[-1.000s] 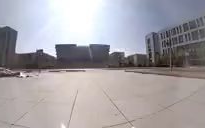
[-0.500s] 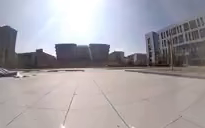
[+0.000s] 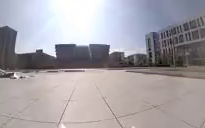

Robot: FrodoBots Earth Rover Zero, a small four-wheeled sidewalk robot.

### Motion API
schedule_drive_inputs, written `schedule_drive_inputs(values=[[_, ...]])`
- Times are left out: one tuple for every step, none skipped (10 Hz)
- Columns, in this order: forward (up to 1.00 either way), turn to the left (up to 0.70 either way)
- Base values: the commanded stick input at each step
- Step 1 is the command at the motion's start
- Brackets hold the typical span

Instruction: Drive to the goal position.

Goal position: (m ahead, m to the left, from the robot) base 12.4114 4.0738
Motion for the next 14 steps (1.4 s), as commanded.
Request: schedule_drive_inputs(values=[[0.7,0.0],[0.7,0.0],[0.7,0.0],[0.7,0.0],[0.7,0.0],[0.7,0.0],[0.7,0.0],[0.7,0.0],[0.7,0.0],[0.7,0.0],[0.7,0.0],[0.7,0.0],[0.7,0.0],[0.7,0.0]])
